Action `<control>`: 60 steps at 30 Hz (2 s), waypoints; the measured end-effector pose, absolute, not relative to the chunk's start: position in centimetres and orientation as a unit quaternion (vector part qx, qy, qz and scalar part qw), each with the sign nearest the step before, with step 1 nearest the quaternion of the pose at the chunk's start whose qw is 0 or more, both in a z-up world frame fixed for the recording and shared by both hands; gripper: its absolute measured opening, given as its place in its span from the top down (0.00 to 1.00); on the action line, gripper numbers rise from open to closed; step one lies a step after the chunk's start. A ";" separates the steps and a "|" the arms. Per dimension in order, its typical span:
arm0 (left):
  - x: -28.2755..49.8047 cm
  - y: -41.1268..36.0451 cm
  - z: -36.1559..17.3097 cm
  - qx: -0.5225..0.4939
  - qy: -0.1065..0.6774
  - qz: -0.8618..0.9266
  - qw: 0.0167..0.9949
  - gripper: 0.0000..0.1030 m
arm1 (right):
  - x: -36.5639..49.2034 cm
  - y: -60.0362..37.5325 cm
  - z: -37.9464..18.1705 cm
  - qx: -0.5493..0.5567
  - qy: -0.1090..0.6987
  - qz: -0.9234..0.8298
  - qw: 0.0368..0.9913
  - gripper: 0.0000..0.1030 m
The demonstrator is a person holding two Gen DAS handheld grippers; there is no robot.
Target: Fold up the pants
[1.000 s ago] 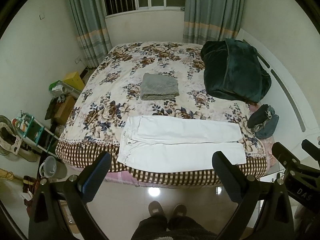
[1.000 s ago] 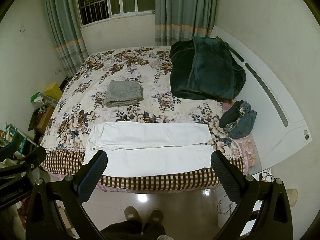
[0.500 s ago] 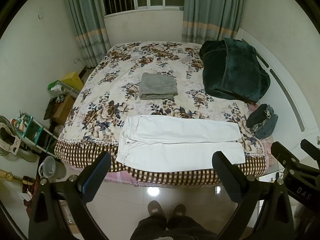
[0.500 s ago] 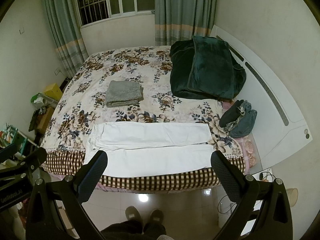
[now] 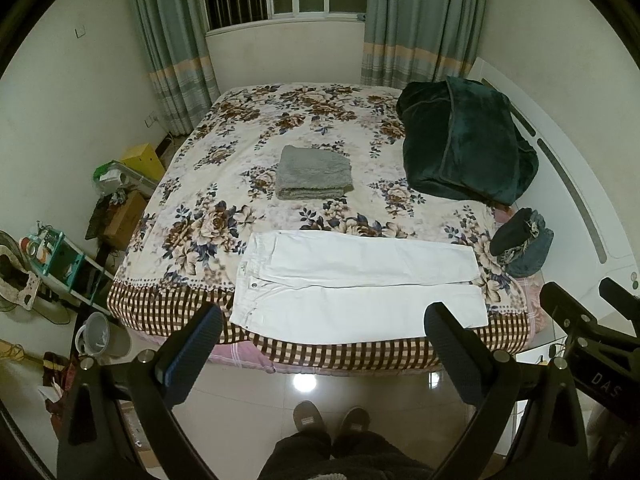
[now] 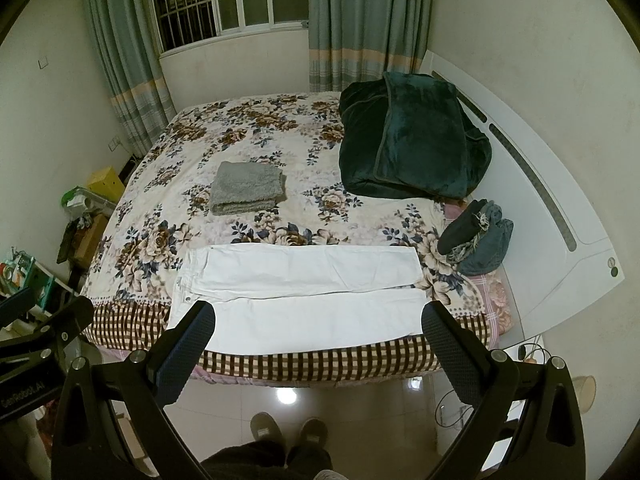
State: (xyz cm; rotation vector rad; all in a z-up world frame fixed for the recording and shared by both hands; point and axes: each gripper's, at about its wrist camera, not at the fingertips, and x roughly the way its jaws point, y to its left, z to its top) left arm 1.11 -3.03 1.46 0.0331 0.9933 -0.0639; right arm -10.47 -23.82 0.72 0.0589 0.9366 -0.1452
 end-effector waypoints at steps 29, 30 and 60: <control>2.3 -3.7 -0.2 0.002 0.480 -0.014 0.877 0.00 | -8.8 -25.5 -1.3 0.034 0.471 -0.072 0.878 0.00; 3.0 -3.8 -0.7 -0.001 0.475 -0.004 0.880 0.00 | -8.1 -26.2 -2.3 0.039 0.475 -0.077 0.876 0.00; 44.9 -4.5 -43.0 -0.012 0.712 0.161 0.683 0.00 | 34.7 -45.7 -50.7 0.208 0.657 -0.255 0.678 0.00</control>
